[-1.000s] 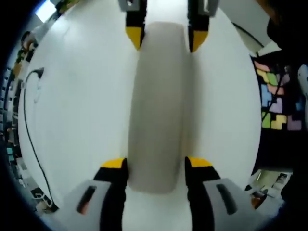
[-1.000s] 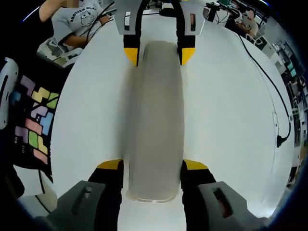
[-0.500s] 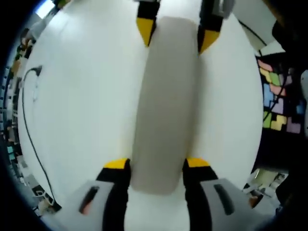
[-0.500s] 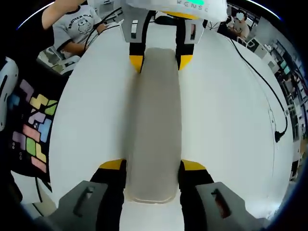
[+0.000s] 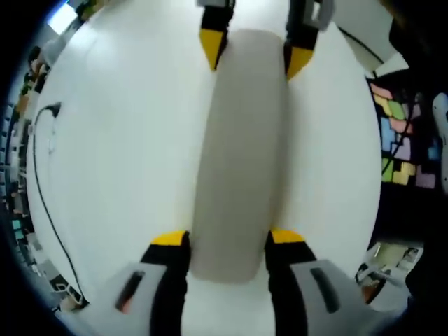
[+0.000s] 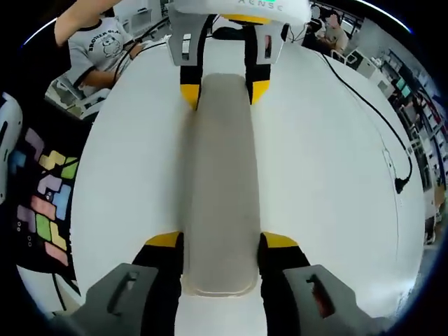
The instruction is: Arrange the utensils inside the cutlery case until each visible utensil rests in its matching compartment.
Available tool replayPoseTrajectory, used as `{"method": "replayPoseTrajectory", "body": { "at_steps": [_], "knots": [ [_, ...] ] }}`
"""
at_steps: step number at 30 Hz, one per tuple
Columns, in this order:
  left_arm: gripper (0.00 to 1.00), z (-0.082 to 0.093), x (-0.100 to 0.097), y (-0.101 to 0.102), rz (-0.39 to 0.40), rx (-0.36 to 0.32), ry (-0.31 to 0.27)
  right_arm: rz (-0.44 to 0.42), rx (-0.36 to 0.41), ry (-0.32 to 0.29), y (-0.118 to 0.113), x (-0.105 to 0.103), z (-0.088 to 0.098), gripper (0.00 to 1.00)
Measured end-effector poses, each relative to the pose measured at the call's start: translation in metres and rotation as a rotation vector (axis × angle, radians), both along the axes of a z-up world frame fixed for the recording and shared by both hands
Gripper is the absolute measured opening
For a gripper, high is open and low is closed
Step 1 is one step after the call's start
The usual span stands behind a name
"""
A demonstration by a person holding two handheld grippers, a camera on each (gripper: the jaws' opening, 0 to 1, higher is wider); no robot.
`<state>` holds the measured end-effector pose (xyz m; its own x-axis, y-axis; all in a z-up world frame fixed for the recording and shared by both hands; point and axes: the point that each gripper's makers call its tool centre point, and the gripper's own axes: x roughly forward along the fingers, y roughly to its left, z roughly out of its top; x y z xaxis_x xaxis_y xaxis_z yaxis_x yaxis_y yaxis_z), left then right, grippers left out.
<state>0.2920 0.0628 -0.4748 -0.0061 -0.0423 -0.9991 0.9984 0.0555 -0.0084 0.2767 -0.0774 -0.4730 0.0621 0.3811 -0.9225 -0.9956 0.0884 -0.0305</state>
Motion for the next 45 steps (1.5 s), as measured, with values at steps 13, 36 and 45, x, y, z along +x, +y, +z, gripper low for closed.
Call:
{"method": "replayPoseTrajectory", "body": {
  "at_steps": [13,36,45],
  "knots": [
    [0.44,0.002,-0.001,-0.004,-0.027,-0.077,-0.003,0.002,0.036,0.021,-0.001,-0.001,0.003,0.44],
    [0.44,0.018,0.043,-0.059,-0.048,-0.170,-0.061,-0.025,-0.021,-0.047,-0.057,0.045,0.023,0.43],
    [0.44,0.006,0.062,-0.059,-0.036,-0.142,-0.060,-0.019,-0.059,-0.019,-0.058,0.063,0.012,0.44]
  ]
}}
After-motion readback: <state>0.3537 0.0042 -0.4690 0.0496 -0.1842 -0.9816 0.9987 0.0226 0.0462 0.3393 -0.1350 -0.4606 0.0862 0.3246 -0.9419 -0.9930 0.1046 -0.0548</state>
